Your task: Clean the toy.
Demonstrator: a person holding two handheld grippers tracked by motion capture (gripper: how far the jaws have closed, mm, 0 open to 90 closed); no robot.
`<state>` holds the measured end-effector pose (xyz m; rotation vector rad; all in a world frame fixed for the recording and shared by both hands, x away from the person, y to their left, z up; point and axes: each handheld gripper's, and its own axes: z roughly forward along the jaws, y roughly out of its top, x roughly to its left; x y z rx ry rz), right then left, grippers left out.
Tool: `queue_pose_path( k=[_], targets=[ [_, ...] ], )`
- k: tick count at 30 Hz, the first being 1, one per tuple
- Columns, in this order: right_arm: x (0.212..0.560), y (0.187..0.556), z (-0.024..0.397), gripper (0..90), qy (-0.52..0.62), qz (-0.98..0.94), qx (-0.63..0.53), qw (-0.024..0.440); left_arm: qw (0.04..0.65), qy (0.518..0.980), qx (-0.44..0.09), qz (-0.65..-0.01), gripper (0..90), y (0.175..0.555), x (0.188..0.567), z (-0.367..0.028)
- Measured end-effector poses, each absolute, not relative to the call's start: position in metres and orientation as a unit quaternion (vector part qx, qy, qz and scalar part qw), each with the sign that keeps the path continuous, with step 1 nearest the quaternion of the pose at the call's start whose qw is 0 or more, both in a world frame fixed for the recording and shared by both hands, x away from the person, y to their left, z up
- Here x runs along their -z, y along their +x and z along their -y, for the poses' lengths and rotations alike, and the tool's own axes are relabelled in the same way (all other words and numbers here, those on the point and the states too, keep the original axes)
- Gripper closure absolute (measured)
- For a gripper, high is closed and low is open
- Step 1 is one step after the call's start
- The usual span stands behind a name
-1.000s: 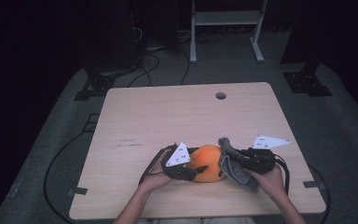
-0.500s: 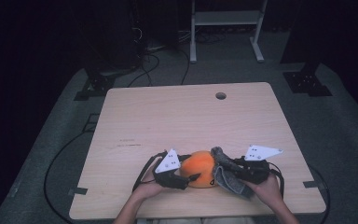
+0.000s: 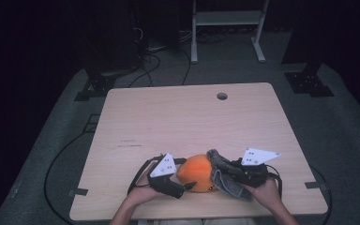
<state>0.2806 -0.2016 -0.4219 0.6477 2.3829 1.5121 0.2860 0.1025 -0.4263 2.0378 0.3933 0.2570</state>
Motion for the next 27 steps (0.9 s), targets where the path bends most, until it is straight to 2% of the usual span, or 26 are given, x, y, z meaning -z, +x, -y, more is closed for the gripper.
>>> queue_pose_path(
  k=[1,3,4,7,10,11,13,15,17,19,21,24,27],
  targets=[
    [0.423,0.281,0.203,77.8,0.221,-0.817,-0.518,0.123,0.495,0.846,-0.095,-0.173,9.4,0.289,0.427,-0.101],
    [0.424,0.281,0.204,77.7,0.225,-0.814,-0.523,0.113,0.478,0.859,-0.079,-0.166,10.5,0.293,0.432,-0.094],
    [0.424,0.282,0.205,77.7,0.226,-0.813,-0.525,0.109,0.474,0.861,-0.092,-0.158,13.4,0.292,0.435,-0.091],
    [0.423,0.285,0.207,77.7,0.24,-0.808,-0.527,0.106,0.478,0.855,-0.14,-0.142,31.2,0.29,0.431,-0.089],
    [0.419,0.289,0.211,77.7,0.251,-0.799,-0.533,0.119,0.483,0.844,-0.196,-0.125,37.7,0.288,0.429,-0.085],
    [0.418,0.289,0.212,77.7,0.254,-0.796,-0.535,0.123,0.48,0.843,-0.211,-0.122,37.7,0.287,0.43,-0.082],
    [0.416,0.29,0.209,77.7,0.255,-0.787,-0.548,0.12,0.478,0.845,-0.207,-0.123,35.8,0.288,0.433,-0.077],
    [0.415,0.289,0.202,77.7,0.251,-0.791,-0.544,0.129,0.483,0.844,-0.188,-0.138,29.0,0.289,0.434,-0.079],
    [0.417,0.29,0.199,77.7,0.247,-0.791,-0.546,0.122,0.501,0.835,-0.156,-0.163,18.5,0.293,0.433,-0.085],
    [0.419,0.29,0.197,77.7,0.24,-0.795,-0.544,0.123,0.526,0.819,-0.13,-0.188,13.5,0.296,0.431,-0.092],
    [0.42,0.288,0.195,77.6,0.231,-0.796,-0.546,0.119,0.524,0.82,-0.134,-0.185,14.5,0.296,0.43,-0.094],
    [0.422,0.288,0.195,77.6,0.233,-0.795,-0.546,0.124,0.512,0.828,-0.145,-0.175,26.9,0.293,0.432,-0.092],
    [0.428,0.291,0.202,77.0,0.248,-0.794,-0.541,0.123,0.507,0.831,-0.145,-0.178,29.4,0.293,0.432,-0.092]
  ],
)
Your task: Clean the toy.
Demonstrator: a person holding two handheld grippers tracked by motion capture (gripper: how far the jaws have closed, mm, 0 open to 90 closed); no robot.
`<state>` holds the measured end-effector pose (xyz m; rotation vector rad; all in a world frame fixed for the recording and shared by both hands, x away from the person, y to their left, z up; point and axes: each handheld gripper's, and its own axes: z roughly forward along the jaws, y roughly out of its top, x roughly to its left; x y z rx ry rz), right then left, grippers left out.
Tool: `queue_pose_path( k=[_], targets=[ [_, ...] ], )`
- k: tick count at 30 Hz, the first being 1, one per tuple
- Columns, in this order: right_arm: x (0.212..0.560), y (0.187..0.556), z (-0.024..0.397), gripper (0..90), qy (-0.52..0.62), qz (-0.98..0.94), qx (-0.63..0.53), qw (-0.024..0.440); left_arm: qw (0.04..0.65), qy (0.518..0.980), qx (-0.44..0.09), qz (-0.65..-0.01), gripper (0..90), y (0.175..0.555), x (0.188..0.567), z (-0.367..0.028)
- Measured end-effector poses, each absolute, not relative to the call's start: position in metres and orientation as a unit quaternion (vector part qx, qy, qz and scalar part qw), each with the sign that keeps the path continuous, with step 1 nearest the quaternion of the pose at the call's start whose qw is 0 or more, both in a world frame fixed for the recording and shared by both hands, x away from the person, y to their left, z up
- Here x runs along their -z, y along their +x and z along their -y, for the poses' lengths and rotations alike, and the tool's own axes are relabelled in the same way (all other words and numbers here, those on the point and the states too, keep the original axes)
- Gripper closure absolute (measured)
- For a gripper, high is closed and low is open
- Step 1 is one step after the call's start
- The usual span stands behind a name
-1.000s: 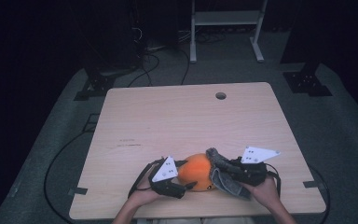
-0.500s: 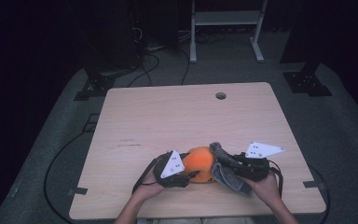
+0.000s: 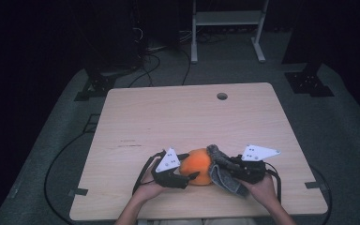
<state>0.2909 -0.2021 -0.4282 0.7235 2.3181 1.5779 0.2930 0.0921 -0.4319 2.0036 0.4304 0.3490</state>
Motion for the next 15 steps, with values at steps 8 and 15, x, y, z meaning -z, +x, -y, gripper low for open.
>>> queue_pose_path(
  k=[8,15],
  targets=[
    [0.434,0.291,0.217,77.1,0.274,-0.808,-0.503,0.136,0.505,0.829,-0.151,-0.187,31.0,0.293,0.434,-0.095],
    [0.422,0.287,0.193,77.0,0.235,-0.805,-0.525,0.147,0.503,0.825,-0.163,-0.197,34.2,0.291,0.438,-0.096]
  ],
)
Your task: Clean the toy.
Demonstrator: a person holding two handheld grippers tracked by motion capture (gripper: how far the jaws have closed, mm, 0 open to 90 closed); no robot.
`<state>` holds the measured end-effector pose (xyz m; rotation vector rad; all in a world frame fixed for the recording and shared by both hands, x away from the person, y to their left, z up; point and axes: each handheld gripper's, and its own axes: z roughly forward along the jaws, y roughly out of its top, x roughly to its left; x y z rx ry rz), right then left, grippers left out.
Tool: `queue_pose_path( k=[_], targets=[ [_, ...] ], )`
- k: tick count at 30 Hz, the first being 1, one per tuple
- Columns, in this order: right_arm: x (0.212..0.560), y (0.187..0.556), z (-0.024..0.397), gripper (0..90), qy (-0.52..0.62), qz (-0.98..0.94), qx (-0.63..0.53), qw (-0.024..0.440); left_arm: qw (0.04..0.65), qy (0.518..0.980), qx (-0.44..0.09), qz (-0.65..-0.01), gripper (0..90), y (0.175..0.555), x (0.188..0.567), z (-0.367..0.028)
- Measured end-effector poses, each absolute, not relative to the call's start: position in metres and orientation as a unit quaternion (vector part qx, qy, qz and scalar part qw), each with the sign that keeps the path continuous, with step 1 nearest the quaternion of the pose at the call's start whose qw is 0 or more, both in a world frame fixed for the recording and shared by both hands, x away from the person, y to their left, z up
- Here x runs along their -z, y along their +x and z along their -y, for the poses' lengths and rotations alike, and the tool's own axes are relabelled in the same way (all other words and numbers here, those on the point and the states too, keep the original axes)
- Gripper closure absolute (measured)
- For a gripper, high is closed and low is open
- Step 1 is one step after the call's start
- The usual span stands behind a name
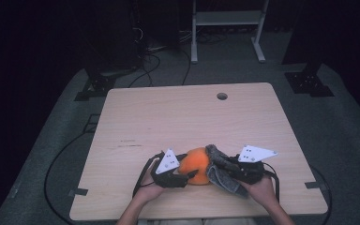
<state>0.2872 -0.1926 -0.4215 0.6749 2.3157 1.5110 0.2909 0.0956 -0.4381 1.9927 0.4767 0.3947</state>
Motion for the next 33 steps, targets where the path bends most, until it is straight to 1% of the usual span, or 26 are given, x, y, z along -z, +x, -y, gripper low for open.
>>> queue_pose_path(
  k=[2,7,10,13,16,18,19,21,22,25,27,29,31,33],
  targets=[
    [0.425,0.291,0.198,77.0,0.245,-0.802,-0.528,0.133,0.507,0.824,-0.16,-0.196,34.5,0.29,0.439,-0.097],
    [0.438,0.298,0.214,77.1,0.288,-0.81,-0.493,0.137,0.51,0.82,-0.168,-0.196,34.1,0.289,0.44,-0.095],
    [0.43,0.294,0.215,77.3,0.279,-0.799,-0.512,0.148,0.511,0.819,-0.167,-0.198,34.2,0.289,0.441,-0.095],
    [0.418,0.289,0.208,77.2,0.252,-0.786,-0.545,0.146,0.517,0.816,-0.164,-0.198,34.2,0.288,0.443,-0.094],
    [0.419,0.288,0.197,77.2,0.236,-0.801,-0.532,0.142,0.522,0.816,-0.155,-0.191,33.5,0.287,0.444,-0.094],
    [0.426,0.29,0.196,77.2,0.238,-0.805,-0.525,0.138,0.531,0.814,-0.139,-0.187,31.6,0.287,0.444,-0.095],
    [0.427,0.29,0.198,77.2,0.242,-0.804,-0.527,0.13,0.541,0.811,-0.125,-0.183,29.3,0.288,0.444,-0.096],
    [0.428,0.289,0.2,77.2,0.241,-0.807,-0.523,0.13,0.56,0.8,-0.11,-0.184,24.7,0.289,0.445,-0.099],
    [0.429,0.288,0.202,77.1,0.241,-0.809,-0.52,0.132,0.563,0.797,-0.108,-0.189,25.3,0.289,0.446,-0.098],
    [0.427,0.289,0.205,77.1,0.249,-0.813,-0.509,0.134,0.545,0.81,-0.129,-0.175,29.6,0.285,0.445,-0.091],
    [0.422,0.288,0.205,77.1,0.245,-0.811,-0.51,0.145,0.536,0.817,-0.133,-0.167,30.1,0.283,0.444,-0.088],
    [0.417,0.285,0.201,77.1,0.235,-0.808,-0.521,0.144,0.54,0.814,-0.129,-0.168,30.0,0.282,0.445,-0.09],
    [0.417,0.284,0.196,77.1,0.228,-0.813,-0.514,0.152,0.55,0.807,-0.129,-0.172,27.4,0.284,0.444,-0.093],
    [0.418,0.285,0.196,77.1,0.225,-0.816,-0.511,0.15,0.56,0.799,-0.125,-0.183,20.4,0.285,0.443,-0.094]
  ],
)
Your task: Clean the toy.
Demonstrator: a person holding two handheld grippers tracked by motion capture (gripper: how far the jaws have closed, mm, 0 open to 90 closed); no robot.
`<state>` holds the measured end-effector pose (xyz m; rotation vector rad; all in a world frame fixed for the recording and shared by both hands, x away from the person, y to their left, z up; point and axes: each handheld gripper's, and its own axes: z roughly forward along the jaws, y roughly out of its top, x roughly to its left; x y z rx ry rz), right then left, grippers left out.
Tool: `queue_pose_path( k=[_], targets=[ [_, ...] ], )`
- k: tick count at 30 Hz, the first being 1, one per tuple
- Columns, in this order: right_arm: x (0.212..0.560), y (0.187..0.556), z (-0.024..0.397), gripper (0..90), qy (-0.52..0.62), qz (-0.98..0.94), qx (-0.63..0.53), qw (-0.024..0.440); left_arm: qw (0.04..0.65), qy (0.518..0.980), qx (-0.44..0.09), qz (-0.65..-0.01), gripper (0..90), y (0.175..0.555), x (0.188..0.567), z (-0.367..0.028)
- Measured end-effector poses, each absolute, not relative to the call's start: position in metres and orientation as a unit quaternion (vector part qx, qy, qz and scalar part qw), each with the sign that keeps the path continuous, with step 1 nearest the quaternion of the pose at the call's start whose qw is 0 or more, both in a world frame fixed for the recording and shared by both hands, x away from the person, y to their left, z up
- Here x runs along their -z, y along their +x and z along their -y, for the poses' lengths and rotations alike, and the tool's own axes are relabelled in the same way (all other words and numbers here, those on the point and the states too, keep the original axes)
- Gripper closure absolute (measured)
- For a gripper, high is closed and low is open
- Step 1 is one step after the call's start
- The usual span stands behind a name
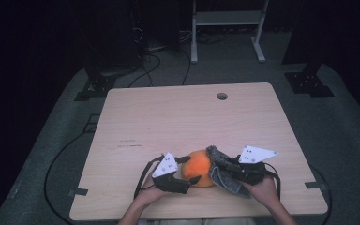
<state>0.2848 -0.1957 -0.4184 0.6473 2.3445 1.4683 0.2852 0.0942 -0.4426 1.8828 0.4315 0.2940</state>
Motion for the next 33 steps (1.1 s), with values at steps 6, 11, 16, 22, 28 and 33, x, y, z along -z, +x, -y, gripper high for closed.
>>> queue_pose_path(
  k=[6,11,16,22,28,33],
  targets=[
    [0.42,0.284,0.203,77.1,0.227,-0.823,-0.5,0.144,0.549,0.801,-0.109,-0.214,21.3,0.292,0.446,-0.09],
    [0.403,0.273,0.189,77.2,0.197,-0.823,-0.512,0.15,0.539,0.813,-0.12,-0.187,26.4,0.284,0.445,-0.081],
    [0.4,0.267,0.164,77.3,0.163,-0.839,-0.498,0.144,0.521,0.829,-0.143,-0.145,27.8,0.273,0.446,-0.077],
    [0.409,0.276,0.184,77.7,0.183,-0.834,-0.504,0.134,0.519,0.826,-0.137,-0.172,21.1,0.278,0.441,-0.08],
    [0.406,0.274,0.193,77.6,0.192,-0.839,-0.49,0.139,0.516,0.824,-0.111,-0.208,14.3,0.283,0.444,-0.074],
    [0.385,0.261,0.179,77.8,0.166,-0.835,-0.505,0.142,0.508,0.827,-0.15,-0.189,21.6,0.275,0.437,-0.065]
  ],
)
